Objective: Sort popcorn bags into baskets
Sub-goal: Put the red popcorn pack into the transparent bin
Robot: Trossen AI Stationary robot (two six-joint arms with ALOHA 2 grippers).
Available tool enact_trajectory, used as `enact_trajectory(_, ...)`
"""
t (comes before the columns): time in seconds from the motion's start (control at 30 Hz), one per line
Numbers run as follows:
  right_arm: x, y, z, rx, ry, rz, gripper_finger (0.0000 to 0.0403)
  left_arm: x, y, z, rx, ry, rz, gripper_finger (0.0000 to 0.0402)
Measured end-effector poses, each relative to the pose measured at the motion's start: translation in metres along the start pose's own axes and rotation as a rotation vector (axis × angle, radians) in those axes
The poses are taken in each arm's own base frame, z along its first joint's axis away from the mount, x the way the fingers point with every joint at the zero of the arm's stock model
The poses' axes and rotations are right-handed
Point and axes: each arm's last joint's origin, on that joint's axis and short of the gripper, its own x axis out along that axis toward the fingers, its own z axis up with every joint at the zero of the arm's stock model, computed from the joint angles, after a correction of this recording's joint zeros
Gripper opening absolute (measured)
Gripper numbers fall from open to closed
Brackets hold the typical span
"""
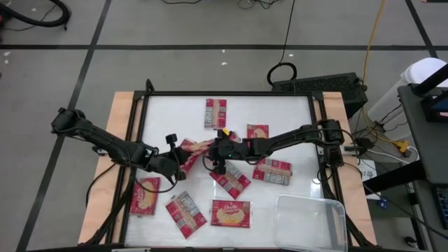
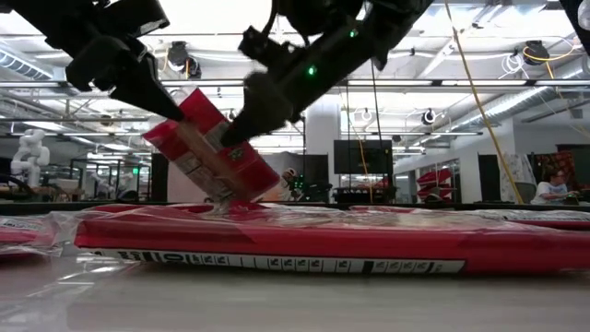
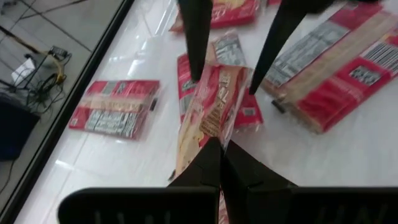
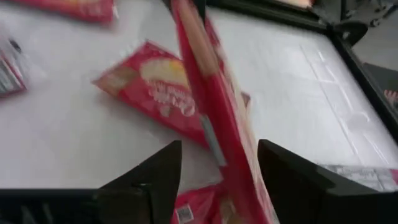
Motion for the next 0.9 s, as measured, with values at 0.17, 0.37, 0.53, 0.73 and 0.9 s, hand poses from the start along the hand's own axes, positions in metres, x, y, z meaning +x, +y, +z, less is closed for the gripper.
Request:
enact_trajectory(0.17, 0.004, 0.000, -0.007, -0.018, 0.045, -0.065, 0.0173, -0.001, -0.001, 0.002, 0.012, -0.018, -0.021, 0.0001)
enact_trajectory(0.37, -0.008, 0.004, -0.002, -0.011, 0.064, 0.013, 0.0058, -0.003, -0.006, 0.006, 0.049, -0.060, -0.043, 0.0001)
enact_trajectory(0.53, -0.020, 0.010, 0.003, 0.008, 0.076, 0.068, 0.0014, -0.009, -0.013, 0.013, 0.069, -0.139, -0.085, 0.0005)
enact_trajectory(0.73, -0.044, 0.016, 0.013, 0.037, 0.090, 0.091, 0.0019, -0.009, -0.014, 0.013, -0.025, -0.135, -0.119, 0.0042)
enact_trajectory(0.9, -0.075, 0.021, 0.022, 0.088, 0.117, 0.117, 0.0006, -0.011, -0.017, 0.013, -0.091, -0.134, -0.154, 0.0103)
